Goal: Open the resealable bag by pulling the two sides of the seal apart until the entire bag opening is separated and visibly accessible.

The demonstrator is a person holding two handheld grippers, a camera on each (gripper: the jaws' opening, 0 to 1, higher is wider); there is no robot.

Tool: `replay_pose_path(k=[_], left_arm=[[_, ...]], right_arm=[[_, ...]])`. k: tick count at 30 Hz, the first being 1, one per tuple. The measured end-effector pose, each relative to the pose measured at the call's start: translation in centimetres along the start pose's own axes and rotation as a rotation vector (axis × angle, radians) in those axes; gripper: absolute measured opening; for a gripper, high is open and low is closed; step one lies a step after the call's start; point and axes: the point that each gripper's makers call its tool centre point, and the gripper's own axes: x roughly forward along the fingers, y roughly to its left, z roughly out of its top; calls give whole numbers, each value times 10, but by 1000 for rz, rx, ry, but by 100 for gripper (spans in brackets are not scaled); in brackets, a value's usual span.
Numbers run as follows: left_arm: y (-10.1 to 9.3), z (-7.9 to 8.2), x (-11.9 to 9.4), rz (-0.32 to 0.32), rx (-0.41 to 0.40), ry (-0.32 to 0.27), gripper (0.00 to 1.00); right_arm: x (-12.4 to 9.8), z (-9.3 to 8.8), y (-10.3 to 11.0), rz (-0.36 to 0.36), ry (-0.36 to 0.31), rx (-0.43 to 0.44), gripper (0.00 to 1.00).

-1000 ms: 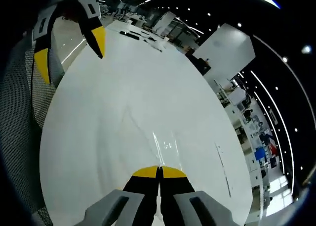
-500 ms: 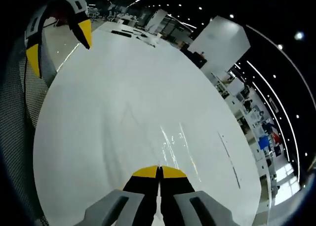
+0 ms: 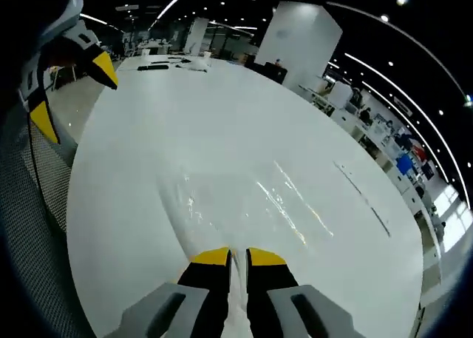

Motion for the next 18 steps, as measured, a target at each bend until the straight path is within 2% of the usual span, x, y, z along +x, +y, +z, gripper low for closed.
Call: replay_pose_path(k=[5, 7, 11, 16, 18], left_arm=[[1, -1, -2, 1, -3, 0, 46], [4, -3, -2, 5, -6, 3, 46], [10, -4, -4, 17, -1, 4, 47], [19, -4, -7, 36, -6, -1, 47], [22, 1, -9, 48, 1, -38, 47]], right_arm=[[1, -11, 16, 45, 32, 24, 9], [1, -12, 18, 41, 33, 27, 12], [-4, -9, 21, 48, 3, 84, 23], [-14, -8, 22, 34, -17, 117, 26], [-19, -7, 21, 32, -34, 148, 28]])
